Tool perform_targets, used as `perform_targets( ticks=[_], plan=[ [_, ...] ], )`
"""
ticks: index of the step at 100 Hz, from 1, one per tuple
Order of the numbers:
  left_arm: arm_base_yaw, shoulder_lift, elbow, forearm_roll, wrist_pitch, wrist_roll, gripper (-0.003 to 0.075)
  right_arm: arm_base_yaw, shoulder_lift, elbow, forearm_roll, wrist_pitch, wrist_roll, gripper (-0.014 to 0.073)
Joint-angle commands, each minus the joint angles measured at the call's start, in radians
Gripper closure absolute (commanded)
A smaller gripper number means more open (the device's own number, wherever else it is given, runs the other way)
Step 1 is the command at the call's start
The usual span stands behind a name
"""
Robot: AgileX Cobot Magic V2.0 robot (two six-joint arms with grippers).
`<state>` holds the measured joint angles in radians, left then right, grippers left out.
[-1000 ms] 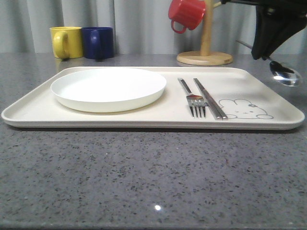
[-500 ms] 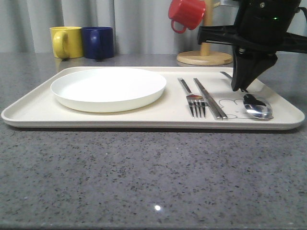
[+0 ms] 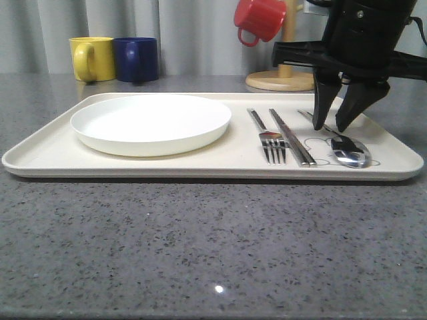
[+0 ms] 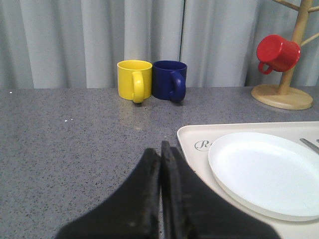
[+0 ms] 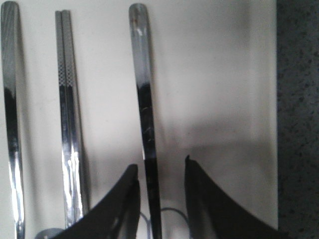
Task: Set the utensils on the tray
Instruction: 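Carry the silver spoon with the right gripper and lower it beside the chopsticks, then open the right gripper and lift it away from the spoon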
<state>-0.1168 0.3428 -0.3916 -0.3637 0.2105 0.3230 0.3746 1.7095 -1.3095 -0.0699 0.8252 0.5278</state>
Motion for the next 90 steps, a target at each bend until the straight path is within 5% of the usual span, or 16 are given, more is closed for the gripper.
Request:
perform_targets(
  ticks=[1, 39, 63, 90],
  plan=[
    [-0.002, 0.007, -0.029, -0.009, -0.077, 0.001, 0.0738, 0.0, -0.043, -0.03, -0.007, -0.032, 0.0, 0.0287],
    [-0.002, 0.007, -0.029, -0.009, -0.077, 0.001, 0.0738, -0.013, -0.148, -0.03, -0.059, -0.038, -0.017, 0.0284],
    [-0.002, 0.007, -0.029, -0.009, -0.077, 0.001, 0.0738, -0.12, -0.295, -0.019, -0.17, -0.021, -0.063, 0.0284],
    [-0.002, 0.007, -0.029, -0.009, -0.077, 0.001, 0.0738, -0.19, -0.513, 0.14, -0.263, -0.138, -0.066, 0.0284]
  ],
)
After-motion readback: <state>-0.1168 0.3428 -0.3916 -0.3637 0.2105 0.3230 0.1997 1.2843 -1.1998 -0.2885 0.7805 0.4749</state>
